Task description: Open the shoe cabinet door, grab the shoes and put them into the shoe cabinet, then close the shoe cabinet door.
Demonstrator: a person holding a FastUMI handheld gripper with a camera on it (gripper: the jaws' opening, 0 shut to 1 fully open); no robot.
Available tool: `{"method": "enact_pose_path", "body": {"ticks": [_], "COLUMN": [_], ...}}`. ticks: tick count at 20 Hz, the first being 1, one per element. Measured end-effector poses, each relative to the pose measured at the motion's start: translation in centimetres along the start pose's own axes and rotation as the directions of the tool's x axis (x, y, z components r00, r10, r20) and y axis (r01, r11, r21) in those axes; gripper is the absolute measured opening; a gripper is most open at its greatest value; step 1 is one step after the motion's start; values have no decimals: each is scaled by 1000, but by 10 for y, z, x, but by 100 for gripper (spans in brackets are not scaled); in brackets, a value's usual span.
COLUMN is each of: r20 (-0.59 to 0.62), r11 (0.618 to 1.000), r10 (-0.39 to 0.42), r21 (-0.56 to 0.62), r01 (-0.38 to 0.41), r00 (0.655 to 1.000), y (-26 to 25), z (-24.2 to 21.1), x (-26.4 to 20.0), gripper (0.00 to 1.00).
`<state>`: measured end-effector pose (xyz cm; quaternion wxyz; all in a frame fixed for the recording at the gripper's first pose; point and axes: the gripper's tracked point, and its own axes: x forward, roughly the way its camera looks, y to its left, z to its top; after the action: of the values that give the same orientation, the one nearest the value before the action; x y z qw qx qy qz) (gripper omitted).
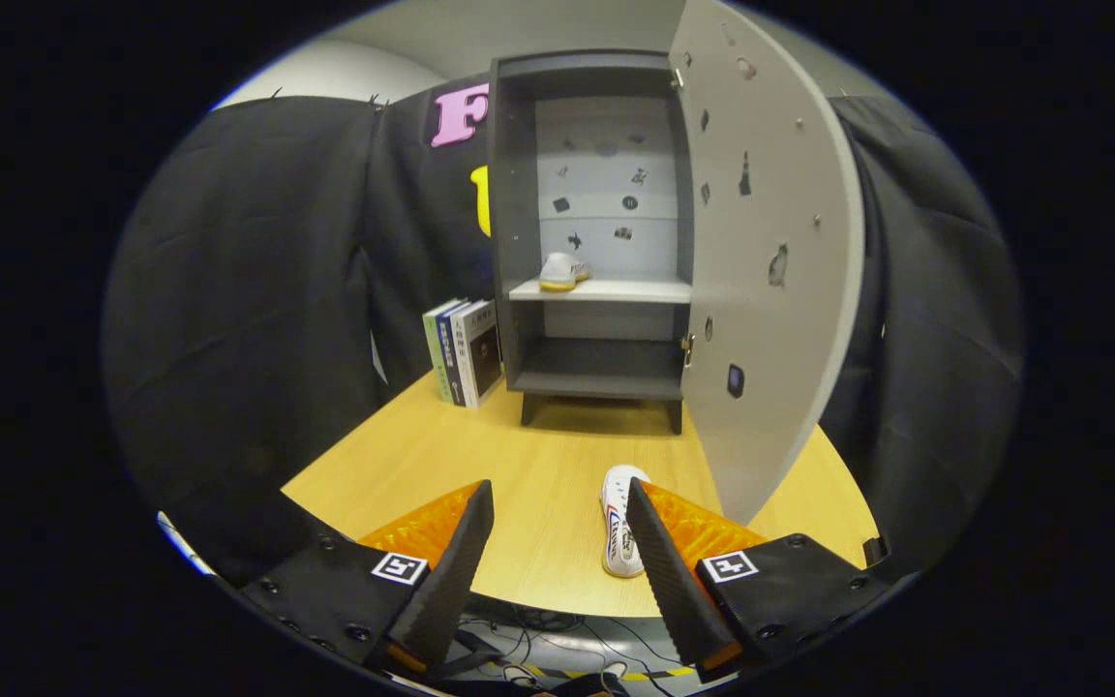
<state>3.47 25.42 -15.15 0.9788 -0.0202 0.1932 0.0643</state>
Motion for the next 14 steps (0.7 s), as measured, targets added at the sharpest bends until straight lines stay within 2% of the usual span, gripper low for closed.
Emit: {"method": "enact_pose_path", "body": {"ticks": [3, 9, 14], "r20": [-78, -183, -276], "r11": [1000, 997, 993], "r10": [7, -69, -115], "r21": [-17, -50, -20], "r01": [-9, 61, 114], "r00": [997, 981, 954], "y": [1, -37, -65], "z": [-26, -75, -111], "x": [48, 148, 204], "gripper": [89, 89, 89]}}
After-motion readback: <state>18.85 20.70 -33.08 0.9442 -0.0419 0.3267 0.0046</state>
